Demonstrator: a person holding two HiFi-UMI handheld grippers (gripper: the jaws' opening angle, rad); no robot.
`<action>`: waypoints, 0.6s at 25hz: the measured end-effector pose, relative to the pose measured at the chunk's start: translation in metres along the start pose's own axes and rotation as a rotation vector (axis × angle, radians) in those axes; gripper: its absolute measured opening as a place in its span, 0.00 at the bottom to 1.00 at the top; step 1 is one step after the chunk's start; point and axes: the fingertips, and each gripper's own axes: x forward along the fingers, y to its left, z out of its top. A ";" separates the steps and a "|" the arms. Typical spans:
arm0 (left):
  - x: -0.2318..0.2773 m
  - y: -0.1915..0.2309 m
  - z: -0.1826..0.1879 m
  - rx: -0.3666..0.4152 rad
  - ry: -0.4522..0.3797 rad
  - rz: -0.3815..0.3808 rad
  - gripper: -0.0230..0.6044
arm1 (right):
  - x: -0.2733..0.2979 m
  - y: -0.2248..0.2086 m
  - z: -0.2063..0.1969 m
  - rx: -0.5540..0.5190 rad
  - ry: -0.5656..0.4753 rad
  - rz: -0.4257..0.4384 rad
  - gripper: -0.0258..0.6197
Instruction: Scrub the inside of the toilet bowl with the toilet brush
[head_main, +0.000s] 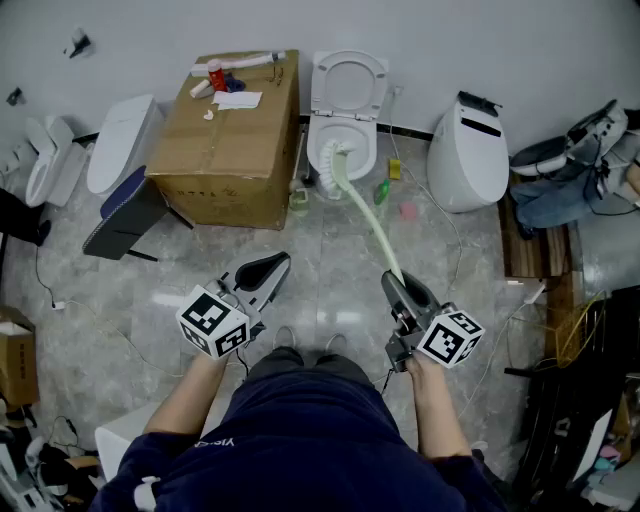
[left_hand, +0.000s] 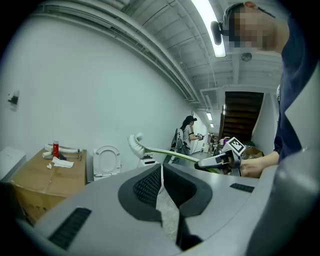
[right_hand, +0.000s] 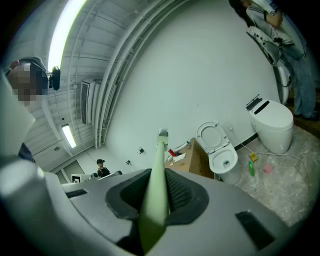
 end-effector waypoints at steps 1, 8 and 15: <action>0.000 -0.002 -0.001 -0.001 0.001 0.000 0.10 | -0.002 0.000 -0.001 -0.001 0.000 0.001 0.17; -0.001 0.000 -0.001 0.001 0.003 0.004 0.10 | -0.001 -0.001 -0.001 -0.003 0.008 0.000 0.17; 0.001 0.002 0.002 0.006 0.003 0.009 0.10 | 0.002 -0.001 0.005 -0.024 0.001 -0.003 0.17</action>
